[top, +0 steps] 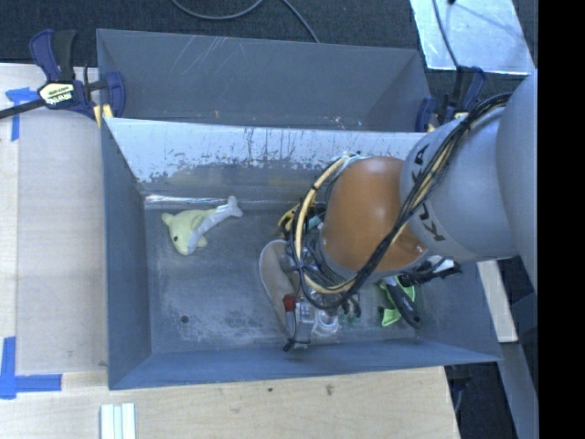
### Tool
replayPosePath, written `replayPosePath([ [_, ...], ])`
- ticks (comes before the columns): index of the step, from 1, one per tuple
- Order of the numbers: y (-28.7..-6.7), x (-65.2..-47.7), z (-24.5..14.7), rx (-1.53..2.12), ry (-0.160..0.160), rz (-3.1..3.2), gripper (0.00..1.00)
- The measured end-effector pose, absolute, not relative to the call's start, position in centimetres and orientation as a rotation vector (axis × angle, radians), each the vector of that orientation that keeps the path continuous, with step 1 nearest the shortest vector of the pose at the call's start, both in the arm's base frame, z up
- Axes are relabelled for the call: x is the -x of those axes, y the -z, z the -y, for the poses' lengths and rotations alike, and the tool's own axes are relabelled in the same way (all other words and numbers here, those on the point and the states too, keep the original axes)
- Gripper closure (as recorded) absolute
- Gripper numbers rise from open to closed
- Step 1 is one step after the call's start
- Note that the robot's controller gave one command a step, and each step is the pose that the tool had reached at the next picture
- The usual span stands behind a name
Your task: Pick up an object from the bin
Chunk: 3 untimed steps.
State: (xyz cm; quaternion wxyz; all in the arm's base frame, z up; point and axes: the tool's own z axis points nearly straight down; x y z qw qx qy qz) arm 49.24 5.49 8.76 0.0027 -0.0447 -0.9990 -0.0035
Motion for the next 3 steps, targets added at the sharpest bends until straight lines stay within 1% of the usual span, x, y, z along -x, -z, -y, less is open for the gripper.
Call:
replayPosePath([
  [1, -7.3, -50.2, -6.0, 0.276, 0.004, 3.126, 0.0],
  [2, -7.9, -51.9, -3.6, 0.058, 0.021, 3.129, 0.0],
  [3, -8.4, -52.4, -1.9, 0.001, 0.015, 3.141, 0.0],
])
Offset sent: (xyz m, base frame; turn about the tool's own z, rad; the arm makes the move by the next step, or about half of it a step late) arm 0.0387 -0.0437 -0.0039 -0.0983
